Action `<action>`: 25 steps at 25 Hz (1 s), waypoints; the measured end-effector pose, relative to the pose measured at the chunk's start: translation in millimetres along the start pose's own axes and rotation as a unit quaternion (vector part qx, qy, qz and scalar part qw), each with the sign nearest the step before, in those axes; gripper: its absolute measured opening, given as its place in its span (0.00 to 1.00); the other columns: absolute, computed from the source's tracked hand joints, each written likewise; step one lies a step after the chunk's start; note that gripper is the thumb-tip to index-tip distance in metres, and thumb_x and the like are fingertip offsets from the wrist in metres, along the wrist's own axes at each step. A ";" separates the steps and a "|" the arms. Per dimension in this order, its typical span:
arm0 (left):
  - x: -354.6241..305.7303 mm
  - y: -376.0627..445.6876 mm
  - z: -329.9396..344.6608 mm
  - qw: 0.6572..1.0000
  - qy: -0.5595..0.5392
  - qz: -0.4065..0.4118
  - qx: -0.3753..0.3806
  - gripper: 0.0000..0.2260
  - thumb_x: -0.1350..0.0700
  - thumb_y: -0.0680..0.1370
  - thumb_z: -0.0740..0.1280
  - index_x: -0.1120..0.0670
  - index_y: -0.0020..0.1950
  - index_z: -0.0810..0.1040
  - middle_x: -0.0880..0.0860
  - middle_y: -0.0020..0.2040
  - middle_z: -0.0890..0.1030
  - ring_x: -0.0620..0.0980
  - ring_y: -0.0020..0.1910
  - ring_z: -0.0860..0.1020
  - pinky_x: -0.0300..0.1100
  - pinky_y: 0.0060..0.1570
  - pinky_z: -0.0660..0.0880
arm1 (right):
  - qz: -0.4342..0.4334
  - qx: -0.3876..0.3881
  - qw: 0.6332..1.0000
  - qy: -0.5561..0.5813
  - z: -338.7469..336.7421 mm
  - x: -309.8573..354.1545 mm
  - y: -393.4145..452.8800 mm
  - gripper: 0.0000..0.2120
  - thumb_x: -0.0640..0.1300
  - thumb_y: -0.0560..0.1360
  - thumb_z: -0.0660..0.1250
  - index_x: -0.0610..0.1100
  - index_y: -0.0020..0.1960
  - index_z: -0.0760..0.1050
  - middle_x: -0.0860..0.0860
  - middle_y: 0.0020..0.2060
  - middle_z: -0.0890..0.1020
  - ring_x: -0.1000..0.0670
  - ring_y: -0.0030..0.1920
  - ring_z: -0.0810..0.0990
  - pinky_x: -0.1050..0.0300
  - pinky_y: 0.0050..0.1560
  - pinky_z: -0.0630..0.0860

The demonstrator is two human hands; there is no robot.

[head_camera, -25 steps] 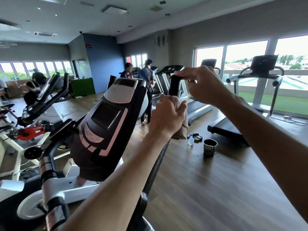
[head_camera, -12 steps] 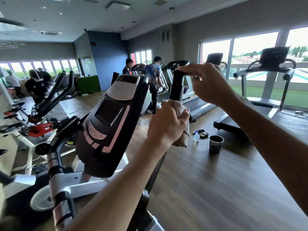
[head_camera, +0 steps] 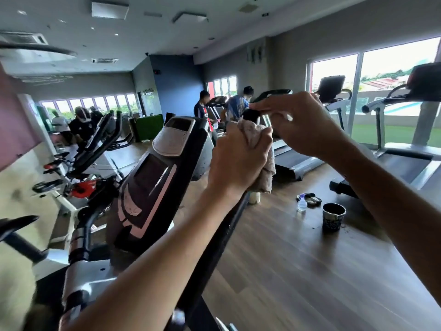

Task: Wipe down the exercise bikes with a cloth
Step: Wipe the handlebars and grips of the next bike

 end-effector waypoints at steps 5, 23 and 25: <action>7.5 -11.2 0.6 1.000 0.019 0.002 0.000 0.19 0.38 0.76 0.69 0.54 0.41 0.78 0.49 0.35 0.81 0.47 0.35 0.81 0.43 0.39 0.79 | -0.106 0.057 0.985 0.125 10.4 -37.9 23.4 0.15 0.42 0.77 0.64 0.46 0.61 0.83 0.57 0.52 0.85 0.60 0.53 0.83 0.58 0.61 0.77; -25.0 -41.9 27.8 0.952 0.248 -0.058 -0.171 0.10 0.51 0.77 0.72 0.48 0.41 0.72 0.42 0.31 0.76 0.42 0.29 0.75 0.36 0.32 0.71 | -0.407 0.252 0.765 0.431 69.5 -107.6 91.7 0.17 0.40 0.85 0.59 0.43 0.73 0.73 0.54 0.66 0.80 0.57 0.69 0.76 0.54 0.71 0.72; -28.3 -43.2 33.6 0.942 0.269 -0.067 -0.187 0.11 0.52 0.77 0.72 0.45 0.39 0.71 0.40 0.30 0.75 0.41 0.28 0.74 0.34 0.32 0.70 | -0.439 0.238 0.739 0.451 77.8 -107.6 97.2 0.17 0.40 0.85 0.59 0.42 0.72 0.73 0.53 0.66 0.80 0.56 0.68 0.77 0.53 0.70 0.73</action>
Point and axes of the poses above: each hand's wrist, its own y-axis towards the middle knuckle, its own z-axis out of the palm, x = y × z, the point moved 1 cm from there along y, towards the middle knuckle
